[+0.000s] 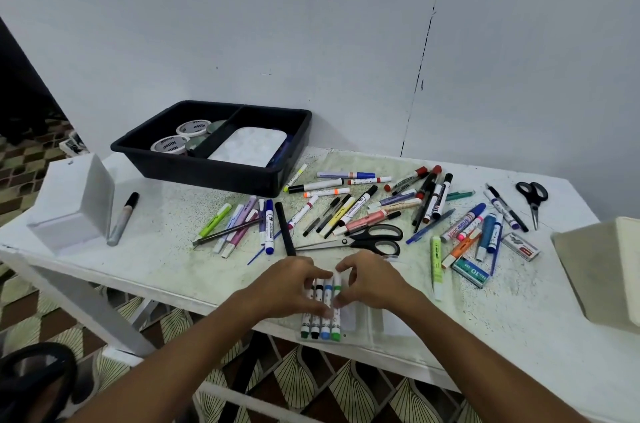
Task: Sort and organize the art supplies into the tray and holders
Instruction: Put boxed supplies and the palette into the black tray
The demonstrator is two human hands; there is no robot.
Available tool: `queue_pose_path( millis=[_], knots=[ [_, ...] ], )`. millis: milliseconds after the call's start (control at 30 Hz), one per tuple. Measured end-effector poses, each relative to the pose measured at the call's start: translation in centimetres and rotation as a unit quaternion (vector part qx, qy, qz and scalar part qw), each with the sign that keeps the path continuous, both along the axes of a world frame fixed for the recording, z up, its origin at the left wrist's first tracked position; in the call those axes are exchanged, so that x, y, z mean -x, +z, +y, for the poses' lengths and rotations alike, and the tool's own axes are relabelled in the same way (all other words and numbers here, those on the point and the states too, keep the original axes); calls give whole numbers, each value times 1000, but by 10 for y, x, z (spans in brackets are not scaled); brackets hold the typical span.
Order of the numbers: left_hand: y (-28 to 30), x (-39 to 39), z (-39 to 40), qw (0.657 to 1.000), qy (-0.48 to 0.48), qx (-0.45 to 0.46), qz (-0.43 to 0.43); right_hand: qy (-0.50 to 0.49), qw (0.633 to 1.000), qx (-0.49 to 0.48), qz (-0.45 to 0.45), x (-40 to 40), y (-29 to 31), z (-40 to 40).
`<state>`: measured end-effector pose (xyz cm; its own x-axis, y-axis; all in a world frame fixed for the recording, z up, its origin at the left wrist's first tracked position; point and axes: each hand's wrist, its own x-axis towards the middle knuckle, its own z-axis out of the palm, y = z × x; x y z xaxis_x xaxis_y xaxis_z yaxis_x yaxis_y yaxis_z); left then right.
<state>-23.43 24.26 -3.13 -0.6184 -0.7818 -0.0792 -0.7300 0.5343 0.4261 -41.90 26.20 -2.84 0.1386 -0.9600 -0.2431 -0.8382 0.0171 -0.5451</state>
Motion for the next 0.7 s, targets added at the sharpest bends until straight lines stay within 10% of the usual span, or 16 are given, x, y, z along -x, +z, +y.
queue_pose_path(
  millis=[700],
  knots=[
    [4, 6, -1, 996, -35, 31, -78, 43, 993, 20, 113, -7, 9, -2]
  ],
)
